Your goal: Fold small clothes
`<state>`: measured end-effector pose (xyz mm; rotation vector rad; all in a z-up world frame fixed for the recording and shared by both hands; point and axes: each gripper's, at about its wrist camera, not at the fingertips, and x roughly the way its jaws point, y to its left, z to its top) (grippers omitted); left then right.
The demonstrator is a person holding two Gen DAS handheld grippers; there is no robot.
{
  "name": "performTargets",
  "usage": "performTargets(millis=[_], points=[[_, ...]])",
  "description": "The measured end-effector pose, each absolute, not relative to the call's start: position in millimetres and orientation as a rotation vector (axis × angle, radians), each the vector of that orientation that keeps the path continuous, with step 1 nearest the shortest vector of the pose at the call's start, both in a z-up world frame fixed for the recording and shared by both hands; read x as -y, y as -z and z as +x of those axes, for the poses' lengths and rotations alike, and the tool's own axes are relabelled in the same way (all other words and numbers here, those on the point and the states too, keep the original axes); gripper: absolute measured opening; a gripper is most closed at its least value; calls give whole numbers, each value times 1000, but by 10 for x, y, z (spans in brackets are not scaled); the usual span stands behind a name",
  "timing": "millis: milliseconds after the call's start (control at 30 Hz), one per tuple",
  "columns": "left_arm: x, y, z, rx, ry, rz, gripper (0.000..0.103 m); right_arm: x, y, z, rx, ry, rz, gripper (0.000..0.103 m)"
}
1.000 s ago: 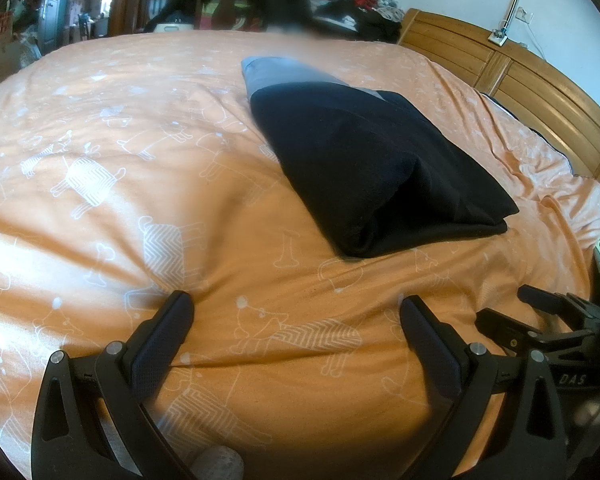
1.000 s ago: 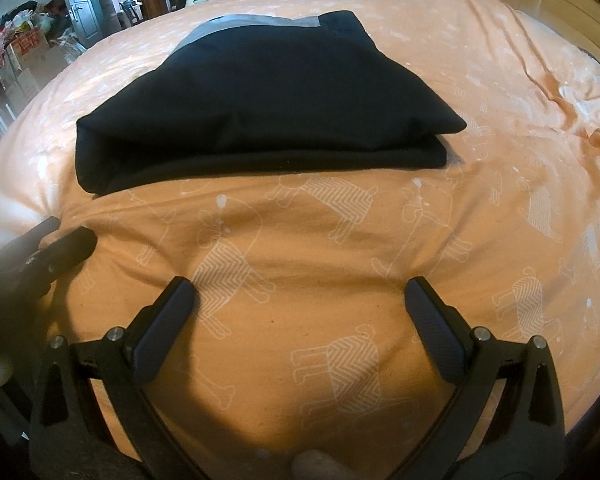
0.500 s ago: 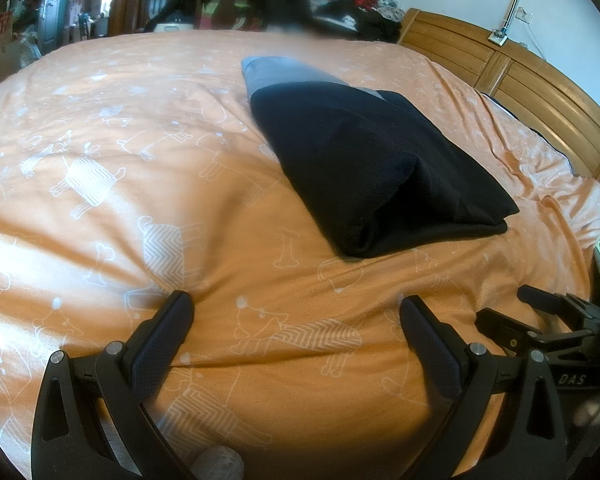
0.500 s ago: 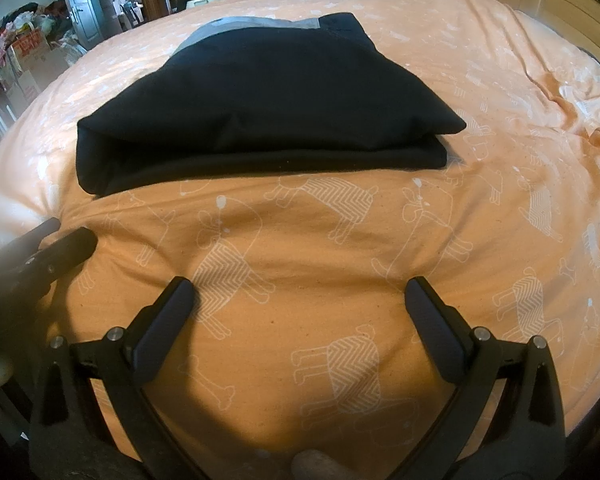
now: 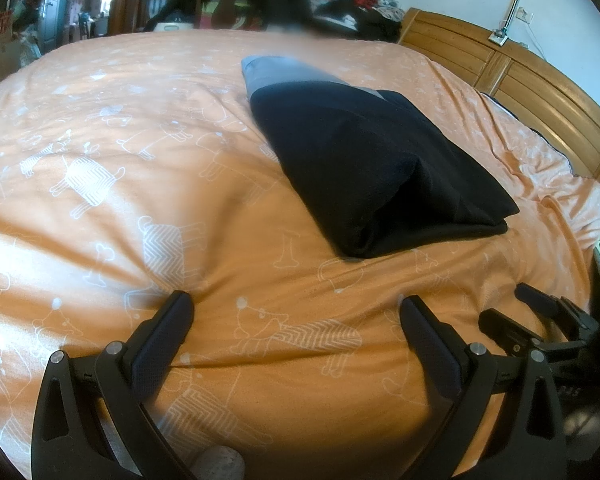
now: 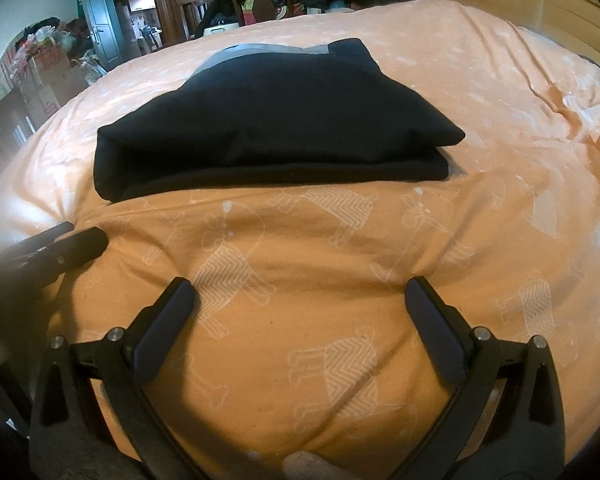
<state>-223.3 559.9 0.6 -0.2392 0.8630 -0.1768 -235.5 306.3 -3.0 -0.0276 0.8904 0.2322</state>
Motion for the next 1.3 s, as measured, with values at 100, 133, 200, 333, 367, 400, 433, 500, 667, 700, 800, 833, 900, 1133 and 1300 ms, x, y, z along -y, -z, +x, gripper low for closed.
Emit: performTargets(millis=[100, 133, 200, 333, 367, 400, 433, 500, 667, 700, 800, 833, 900, 1133, 1300], points=[[-5600, -6, -2233, -863, 177, -240, 103, -3066, 31, -2361, -890, -232, -28, 103], [-5600, -6, -2234, -863, 177, -240, 103, -3071, 31, -2357, -891, -232, -29, 103], [-5599, -6, -2229, -863, 177, -240, 103, -3068, 31, -2357, -891, -231, -28, 103], [-5602, -5, -2234, -863, 178, -240, 103, -3070, 31, -2360, -889, -231, -28, 103], [-5602, -5, -2234, -863, 178, -240, 103, -3066, 32, -2359, -890, -231, -28, 103], [-5602, -5, -2232, -863, 178, -240, 103, -3070, 32, -2356, -888, -231, -28, 103], [-5603, -5, -2233, -863, 178, -241, 103, -3067, 32, -2354, -889, -231, -28, 103], [-5602, -5, -2232, -863, 178, -241, 103, -3067, 33, -2351, -886, -232, -28, 103], [-5602, -6, -2230, -862, 178, -240, 103, -3067, 24, -2368, -874, -230, -25, 103], [-5602, -8, -2228, -863, 177, -240, 103, -3065, 23, -2375, -877, -230, -23, 103], [-5591, -32, -2223, -868, 173, -236, 103, -3060, -36, -2357, -906, -235, -17, 103], [-5594, -52, -2227, -868, 175, -240, 103, -3057, -59, -2340, -915, -247, -22, 103], [-5580, -90, -2227, -869, 174, -231, 103, -3049, -93, -2306, -936, -278, -41, 103], [-5599, -502, -2344, -819, 153, -240, 103, -2950, -734, -2318, -874, -306, -56, 103], [-5653, -1584, -2611, -584, 96, -215, 103, -2966, -1652, -2568, -658, -297, -106, 103]])
